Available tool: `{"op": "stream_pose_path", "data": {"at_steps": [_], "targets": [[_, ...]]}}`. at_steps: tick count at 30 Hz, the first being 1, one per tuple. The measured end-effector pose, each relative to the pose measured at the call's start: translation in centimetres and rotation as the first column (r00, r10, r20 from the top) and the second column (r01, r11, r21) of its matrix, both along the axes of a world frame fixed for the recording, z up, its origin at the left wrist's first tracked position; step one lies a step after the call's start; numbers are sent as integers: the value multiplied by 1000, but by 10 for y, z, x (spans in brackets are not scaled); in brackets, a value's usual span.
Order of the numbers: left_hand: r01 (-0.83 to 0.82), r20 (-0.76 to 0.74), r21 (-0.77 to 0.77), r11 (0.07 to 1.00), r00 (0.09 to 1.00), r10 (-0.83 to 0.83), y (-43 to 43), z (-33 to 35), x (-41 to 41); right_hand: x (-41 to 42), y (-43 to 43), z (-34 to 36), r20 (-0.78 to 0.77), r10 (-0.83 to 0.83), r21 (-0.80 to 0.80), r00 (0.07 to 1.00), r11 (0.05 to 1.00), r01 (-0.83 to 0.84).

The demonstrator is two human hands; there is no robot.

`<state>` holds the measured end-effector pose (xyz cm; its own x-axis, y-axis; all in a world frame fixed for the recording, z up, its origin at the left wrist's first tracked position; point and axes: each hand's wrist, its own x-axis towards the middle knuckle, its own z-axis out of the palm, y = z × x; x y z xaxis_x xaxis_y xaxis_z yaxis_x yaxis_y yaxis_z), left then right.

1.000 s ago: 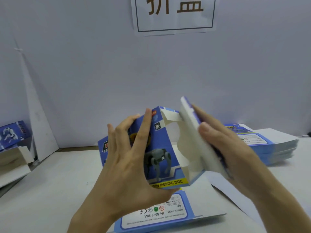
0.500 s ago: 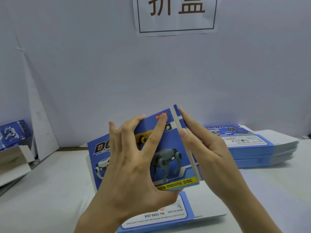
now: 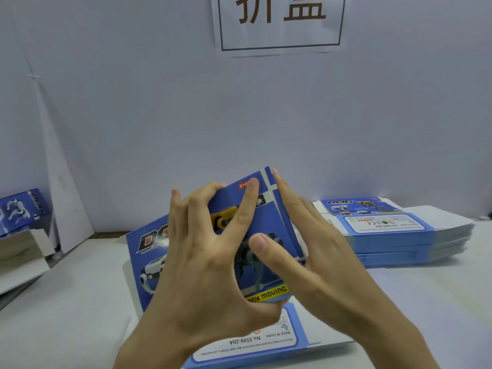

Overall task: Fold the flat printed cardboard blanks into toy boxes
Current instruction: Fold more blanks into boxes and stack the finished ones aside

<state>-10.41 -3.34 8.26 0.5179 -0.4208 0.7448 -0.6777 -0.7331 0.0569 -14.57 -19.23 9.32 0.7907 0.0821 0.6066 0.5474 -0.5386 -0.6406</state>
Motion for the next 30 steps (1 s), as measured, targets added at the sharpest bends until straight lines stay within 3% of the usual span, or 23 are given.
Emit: {"op": "stream_pose_path", "data": {"at_steps": [7,12,15,24,28,30], "targets": [[38,1,-18,999,999,-38,0,-2,0,0,-3,1,92,-57,-151,994,986,70],[69,21,12,998,997,-69,-4,1,-6,-5,-13,6,78,83,71,993,993,-89],[92,24,-47,995,996,-91,-5,5,-11,-7,-5,3,80,162,164,984,971,-173],[44,100,-2,999,994,-44,3,5,-7,-7,7,-3,-5,220,196,976,957,-215],[47,76,-11,999,996,-46,2,5,-6,-6,-1,-4,-78,313,276,946,919,-282],[59,43,-32,998,997,-58,2,8,-7,-6,-6,-3,-87,326,241,941,924,-298]]}}
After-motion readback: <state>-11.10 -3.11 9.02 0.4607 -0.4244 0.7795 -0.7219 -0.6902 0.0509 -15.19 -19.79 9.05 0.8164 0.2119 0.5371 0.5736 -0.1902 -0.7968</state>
